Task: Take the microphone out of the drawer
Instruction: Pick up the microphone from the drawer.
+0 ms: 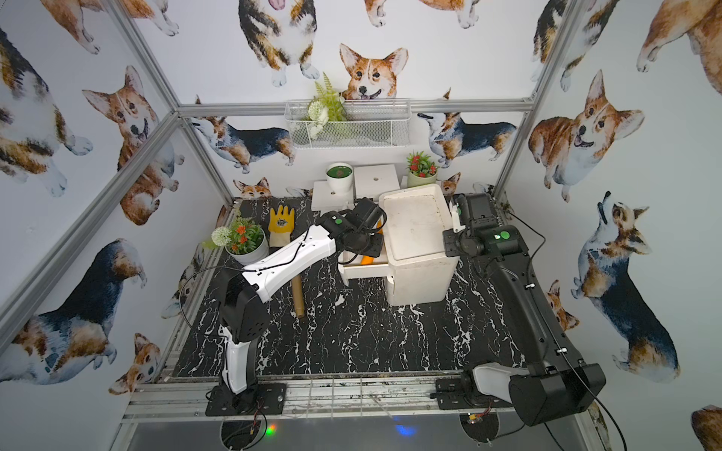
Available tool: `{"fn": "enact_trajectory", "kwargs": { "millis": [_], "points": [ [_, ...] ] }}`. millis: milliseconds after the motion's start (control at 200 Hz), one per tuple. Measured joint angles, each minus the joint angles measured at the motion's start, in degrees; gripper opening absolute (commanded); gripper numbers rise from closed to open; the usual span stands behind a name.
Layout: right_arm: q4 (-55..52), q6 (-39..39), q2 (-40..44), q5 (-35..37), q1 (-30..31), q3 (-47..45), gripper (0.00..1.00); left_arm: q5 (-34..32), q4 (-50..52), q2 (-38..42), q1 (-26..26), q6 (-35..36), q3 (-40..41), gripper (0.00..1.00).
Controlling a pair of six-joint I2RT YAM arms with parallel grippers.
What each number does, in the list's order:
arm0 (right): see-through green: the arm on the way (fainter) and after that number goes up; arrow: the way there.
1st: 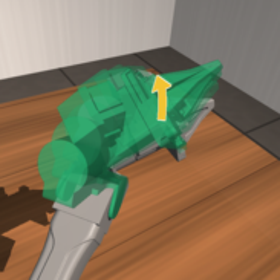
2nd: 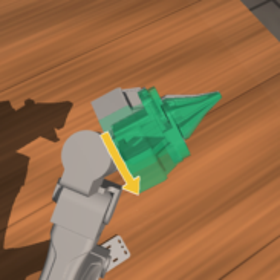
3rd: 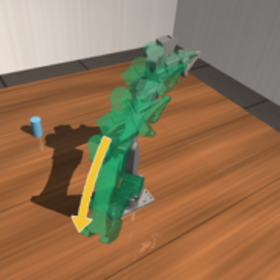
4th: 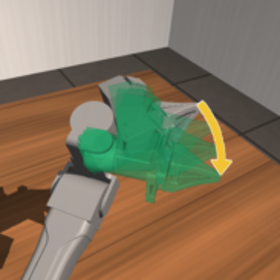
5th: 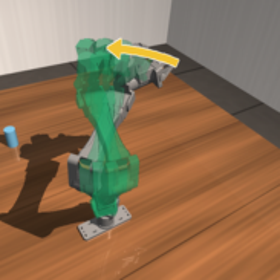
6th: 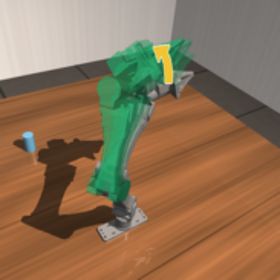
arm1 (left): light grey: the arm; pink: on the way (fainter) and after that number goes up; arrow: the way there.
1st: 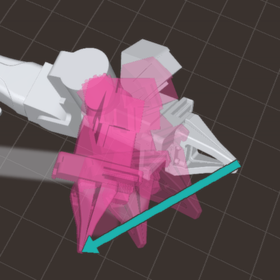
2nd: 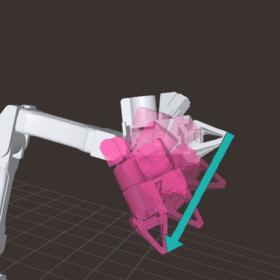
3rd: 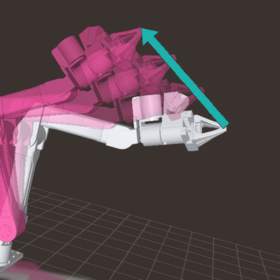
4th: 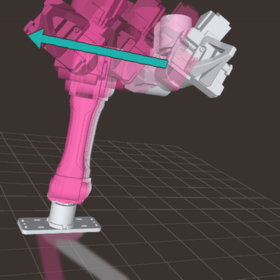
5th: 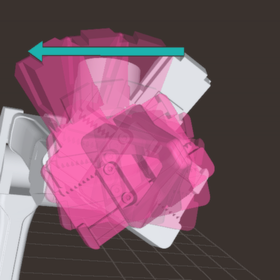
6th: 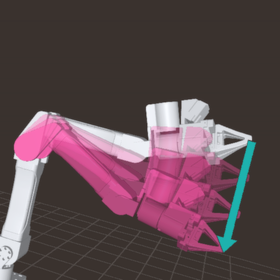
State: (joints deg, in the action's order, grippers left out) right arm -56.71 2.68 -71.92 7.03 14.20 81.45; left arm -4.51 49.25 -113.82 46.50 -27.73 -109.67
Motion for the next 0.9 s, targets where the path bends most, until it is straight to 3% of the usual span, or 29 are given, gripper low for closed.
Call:
{"fn": "enact_trajectory", "kwargs": {
  "millis": [385, 901],
  "points": [
    [-0.2, 0.0, -0.2, 0.0, 0.0, 0.2, 0.20, -2.0, -0.3, 1.2, 0.0, -3.5, 1.7, 0.30],
    [0.3, 0.1, 0.0, 0.0, 0.0, -0.1, 0.20, -5.3, -8.6, 7.6, 0.1, -9.5, 11.6, 0.22]
  ]
}}
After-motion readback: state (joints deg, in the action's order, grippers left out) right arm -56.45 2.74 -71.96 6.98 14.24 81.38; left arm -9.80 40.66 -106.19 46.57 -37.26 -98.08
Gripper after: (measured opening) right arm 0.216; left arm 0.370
